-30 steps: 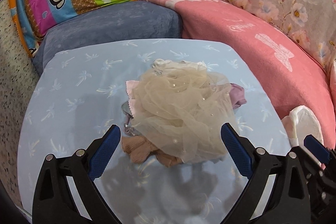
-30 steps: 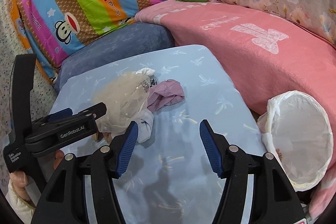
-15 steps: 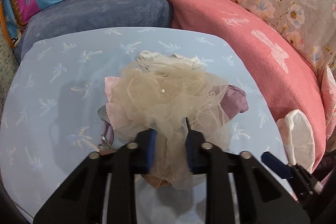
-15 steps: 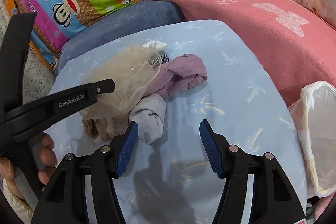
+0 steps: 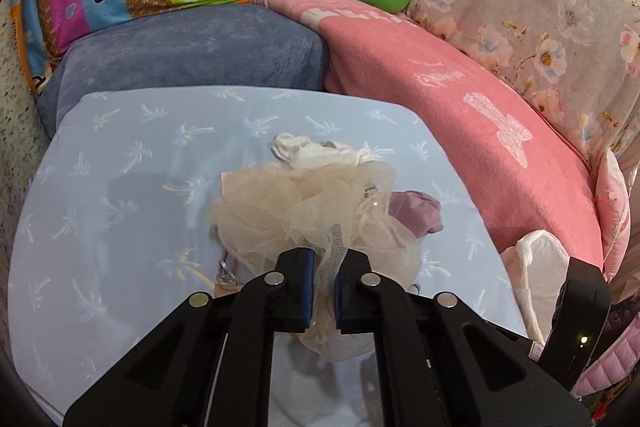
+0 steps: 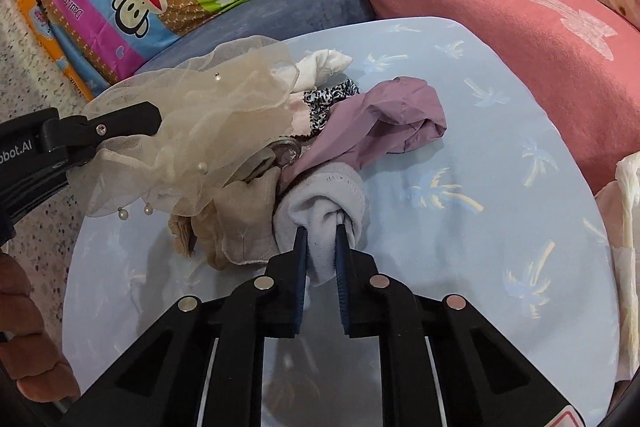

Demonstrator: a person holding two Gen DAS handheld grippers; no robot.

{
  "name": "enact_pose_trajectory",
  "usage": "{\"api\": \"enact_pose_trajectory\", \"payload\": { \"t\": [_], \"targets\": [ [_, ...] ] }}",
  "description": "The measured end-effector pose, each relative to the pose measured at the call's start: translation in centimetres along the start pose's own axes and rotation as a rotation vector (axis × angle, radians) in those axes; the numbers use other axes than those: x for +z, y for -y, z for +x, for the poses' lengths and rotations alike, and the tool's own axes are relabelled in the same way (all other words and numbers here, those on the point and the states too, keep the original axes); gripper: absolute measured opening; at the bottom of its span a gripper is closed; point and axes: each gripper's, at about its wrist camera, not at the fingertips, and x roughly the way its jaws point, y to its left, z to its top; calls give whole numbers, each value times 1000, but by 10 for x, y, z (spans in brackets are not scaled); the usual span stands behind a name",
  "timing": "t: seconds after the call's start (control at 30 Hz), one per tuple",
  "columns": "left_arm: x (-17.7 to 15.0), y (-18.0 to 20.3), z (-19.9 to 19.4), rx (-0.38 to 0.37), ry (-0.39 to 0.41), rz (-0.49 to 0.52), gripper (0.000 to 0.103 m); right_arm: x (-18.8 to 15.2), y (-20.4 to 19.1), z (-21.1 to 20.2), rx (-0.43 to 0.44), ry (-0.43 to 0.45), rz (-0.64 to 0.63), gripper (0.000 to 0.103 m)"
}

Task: Organize soft objects
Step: 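Grasp the beige mesh scrunchie with the left gripper while the right grasps the grey sock, then carry both items over the white bin and open both grippers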

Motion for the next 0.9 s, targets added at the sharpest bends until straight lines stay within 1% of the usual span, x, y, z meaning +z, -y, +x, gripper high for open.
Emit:
{"api": "enact_pose_trajectory", "payload": {
  "t": [0.17,0.33,0.47,0.7,0.9],
  "targets": [
    [4,19,-18,-19,37,30,7,4,6,-42,-4,79,5,11],
    [5,50,-38,-38,81,85,7,9,15,-93,-23,176,7,11],
    [4,77,-54,-70,114,123,7,11,29,-133,-42,251,25,11],
    [-1,130,-72,-134,148,203,7,5,69,-196,-91,361,84,11],
    [-9,173,-79,-179,159,275,7,-5,108,-238,-133,427,141,11]
  ]
}}
